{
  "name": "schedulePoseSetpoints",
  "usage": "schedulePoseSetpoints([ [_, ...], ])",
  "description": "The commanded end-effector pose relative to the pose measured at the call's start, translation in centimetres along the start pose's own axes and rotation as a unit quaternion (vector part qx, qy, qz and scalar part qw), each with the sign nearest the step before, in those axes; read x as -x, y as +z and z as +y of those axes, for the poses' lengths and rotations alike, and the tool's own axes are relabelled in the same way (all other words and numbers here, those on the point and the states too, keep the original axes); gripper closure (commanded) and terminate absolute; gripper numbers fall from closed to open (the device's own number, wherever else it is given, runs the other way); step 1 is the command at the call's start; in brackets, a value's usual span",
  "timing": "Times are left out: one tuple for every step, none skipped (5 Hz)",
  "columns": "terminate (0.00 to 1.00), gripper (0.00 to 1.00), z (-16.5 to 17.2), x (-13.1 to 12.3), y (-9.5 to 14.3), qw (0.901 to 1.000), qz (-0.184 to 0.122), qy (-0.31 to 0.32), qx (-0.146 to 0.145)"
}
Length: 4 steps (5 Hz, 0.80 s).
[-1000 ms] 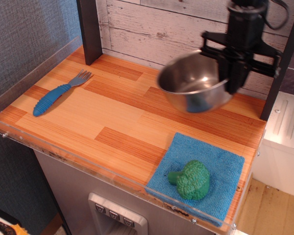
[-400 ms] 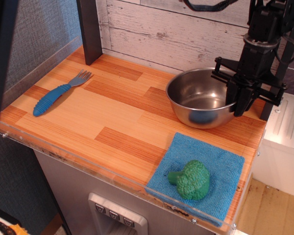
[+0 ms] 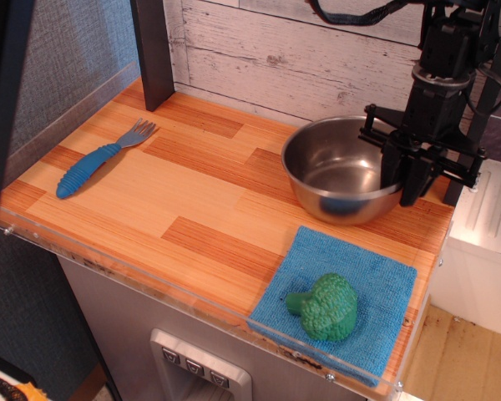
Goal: Moves the pot to the top above the blue cloth.
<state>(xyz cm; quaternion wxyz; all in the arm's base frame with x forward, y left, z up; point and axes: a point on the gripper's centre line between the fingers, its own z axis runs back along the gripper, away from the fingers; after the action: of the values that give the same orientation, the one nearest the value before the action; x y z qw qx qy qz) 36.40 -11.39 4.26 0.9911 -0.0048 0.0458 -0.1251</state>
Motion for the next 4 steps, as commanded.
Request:
schedulePoseSetpoints([
  [0.00,0.00,0.6,0.6,8.1,0.9939,-0.106,0.006,0.029],
  [0.00,0.00,3.9,3.0,11.6,0.9900,-0.132,0.037,0.031],
  [0.00,0.00,7.9,6.0,12.5,0.9903,-0.114,0.077,0.020],
  [0.00,0.00,12.0,9.0,12.3,0.9900,-0.087,0.111,-0.001],
])
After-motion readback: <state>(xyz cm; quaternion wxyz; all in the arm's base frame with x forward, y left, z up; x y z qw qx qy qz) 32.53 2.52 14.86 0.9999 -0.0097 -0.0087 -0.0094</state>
